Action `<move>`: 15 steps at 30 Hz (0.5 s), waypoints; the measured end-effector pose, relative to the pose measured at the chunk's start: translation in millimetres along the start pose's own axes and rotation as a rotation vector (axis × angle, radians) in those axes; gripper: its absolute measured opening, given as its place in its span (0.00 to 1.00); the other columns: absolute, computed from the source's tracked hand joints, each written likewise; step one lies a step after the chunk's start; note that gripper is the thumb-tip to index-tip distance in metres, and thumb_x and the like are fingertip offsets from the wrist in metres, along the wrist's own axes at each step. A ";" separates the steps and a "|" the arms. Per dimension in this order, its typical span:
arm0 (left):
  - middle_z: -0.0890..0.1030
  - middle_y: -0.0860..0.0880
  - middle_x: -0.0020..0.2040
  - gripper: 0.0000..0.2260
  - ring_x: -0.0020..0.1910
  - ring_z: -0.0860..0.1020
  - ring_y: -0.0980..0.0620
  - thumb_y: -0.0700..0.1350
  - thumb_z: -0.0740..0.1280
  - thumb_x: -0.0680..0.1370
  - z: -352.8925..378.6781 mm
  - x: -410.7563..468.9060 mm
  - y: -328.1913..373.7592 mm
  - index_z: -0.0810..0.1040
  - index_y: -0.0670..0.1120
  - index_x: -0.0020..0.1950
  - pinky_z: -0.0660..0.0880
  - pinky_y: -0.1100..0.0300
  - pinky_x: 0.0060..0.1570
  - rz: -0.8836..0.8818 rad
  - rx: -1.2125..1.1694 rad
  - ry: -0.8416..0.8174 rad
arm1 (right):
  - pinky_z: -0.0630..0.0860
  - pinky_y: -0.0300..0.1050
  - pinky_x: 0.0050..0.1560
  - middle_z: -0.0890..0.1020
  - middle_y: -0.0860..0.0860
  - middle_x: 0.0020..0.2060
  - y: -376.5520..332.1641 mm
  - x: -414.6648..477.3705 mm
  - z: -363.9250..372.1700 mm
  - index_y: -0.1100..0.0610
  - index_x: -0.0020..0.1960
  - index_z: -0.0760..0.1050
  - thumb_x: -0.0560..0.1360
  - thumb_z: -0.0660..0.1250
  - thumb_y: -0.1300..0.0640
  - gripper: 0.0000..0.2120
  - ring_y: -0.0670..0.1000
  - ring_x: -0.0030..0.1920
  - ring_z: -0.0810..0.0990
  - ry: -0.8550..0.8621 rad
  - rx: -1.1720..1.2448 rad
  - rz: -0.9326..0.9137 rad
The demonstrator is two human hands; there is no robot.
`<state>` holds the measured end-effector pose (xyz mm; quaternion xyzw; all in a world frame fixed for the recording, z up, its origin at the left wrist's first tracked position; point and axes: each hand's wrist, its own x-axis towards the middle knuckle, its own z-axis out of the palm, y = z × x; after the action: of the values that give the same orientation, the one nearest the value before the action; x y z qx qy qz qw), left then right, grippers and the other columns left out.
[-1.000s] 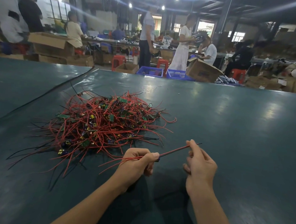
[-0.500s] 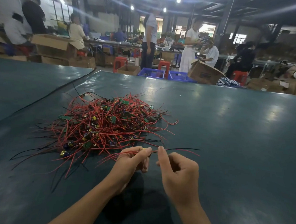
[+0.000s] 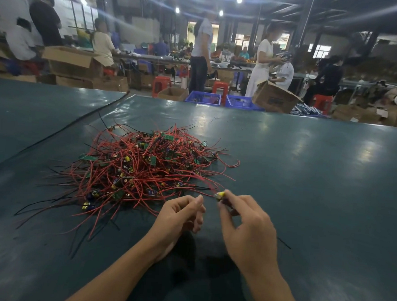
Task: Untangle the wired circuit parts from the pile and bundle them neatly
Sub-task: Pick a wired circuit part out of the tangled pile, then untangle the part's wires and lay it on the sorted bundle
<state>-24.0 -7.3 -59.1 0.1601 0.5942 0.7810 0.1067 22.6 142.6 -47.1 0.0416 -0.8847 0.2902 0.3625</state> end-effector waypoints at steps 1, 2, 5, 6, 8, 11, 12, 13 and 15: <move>0.76 0.47 0.30 0.13 0.28 0.73 0.53 0.54 0.68 0.72 0.6 0.0 0.1 0.79 0.45 0.35 0.71 0.64 0.30 -0.006 -0.011 0.023 | 0.75 0.44 0.35 0.82 0.47 0.43 6.6 2.7 -3.6 0.55 0.56 0.83 0.75 0.71 0.55 0.10 0.51 0.41 0.81 0.033 -0.062 0.087; 0.76 0.47 0.30 0.13 0.27 0.73 0.53 0.53 0.68 0.72 1.2 0.1 0.0 0.78 0.44 0.35 0.71 0.64 0.30 -0.014 -0.019 0.042 | 0.71 0.44 0.36 0.82 0.48 0.44 15.5 5.3 -7.2 0.53 0.56 0.83 0.76 0.71 0.54 0.10 0.53 0.43 0.81 0.047 -0.120 0.189; 0.76 0.46 0.30 0.13 0.27 0.73 0.52 0.53 0.67 0.72 1.0 0.8 -0.3 0.78 0.44 0.35 0.71 0.63 0.30 -0.035 -0.028 0.066 | 0.65 0.44 0.39 0.81 0.51 0.47 43.6 9.6 -18.2 0.52 0.57 0.82 0.78 0.67 0.51 0.11 0.58 0.47 0.79 0.021 -0.269 0.452; 0.76 0.46 0.30 0.13 0.27 0.73 0.52 0.53 0.67 0.72 0.6 0.8 -0.4 0.78 0.44 0.35 0.71 0.63 0.30 -0.039 -0.022 0.067 | 0.65 0.45 0.40 0.81 0.52 0.47 50.9 10.3 -21.4 0.53 0.58 0.82 0.78 0.66 0.52 0.11 0.59 0.47 0.79 0.016 -0.297 0.499; 0.77 0.46 0.30 0.14 0.28 0.73 0.52 0.54 0.67 0.72 0.1 0.6 -1.3 0.79 0.45 0.35 0.71 0.63 0.30 -0.039 -0.005 0.071 | 0.69 0.48 0.45 0.81 0.54 0.48 62.2 11.3 -25.0 0.54 0.58 0.81 0.79 0.65 0.52 0.12 0.61 0.49 0.78 0.012 -0.330 0.571; 0.79 0.48 0.33 0.14 0.31 0.76 0.53 0.55 0.68 0.74 -1.7 -0.4 -3.4 0.80 0.47 0.36 0.73 0.63 0.33 0.068 0.201 0.121 | 0.67 0.52 0.57 0.84 0.56 0.50 69.0 11.3 -24.4 0.55 0.65 0.77 0.79 0.64 0.52 0.16 0.61 0.55 0.78 -0.034 -0.375 0.649; 0.80 0.50 0.35 0.13 0.34 0.77 0.55 0.54 0.68 0.76 -5.4 -0.1 -5.8 0.80 0.47 0.37 0.74 0.63 0.36 0.168 0.384 0.152 | 0.66 0.52 0.59 0.84 0.56 0.51 68.3 10.9 -23.3 0.55 0.67 0.75 0.79 0.64 0.53 0.18 0.61 0.56 0.78 -0.045 -0.374 0.655; 0.81 0.52 0.38 0.10 0.38 0.77 0.56 0.51 0.69 0.77 -10.3 0.8 -7.8 0.80 0.47 0.40 0.74 0.64 0.40 0.297 0.614 0.188 | 0.66 0.53 0.61 0.83 0.56 0.52 66.3 10.4 -22.1 0.56 0.69 0.74 0.78 0.65 0.53 0.20 0.61 0.58 0.77 -0.055 -0.367 0.645; 0.81 0.52 0.47 0.03 0.49 0.77 0.55 0.44 0.71 0.75 -20.4 3.1 -6.6 0.82 0.46 0.45 0.73 0.63 0.51 0.567 1.067 0.241 | 0.65 0.54 0.64 0.82 0.56 0.57 59.2 9.3 -19.1 0.56 0.72 0.71 0.78 0.66 0.53 0.23 0.61 0.61 0.76 -0.075 -0.339 0.593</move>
<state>-34.7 -22.6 -70.1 0.2536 0.8452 0.3867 -0.2678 10.7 203.3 -58.7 -0.2674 -0.9067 0.2300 0.2313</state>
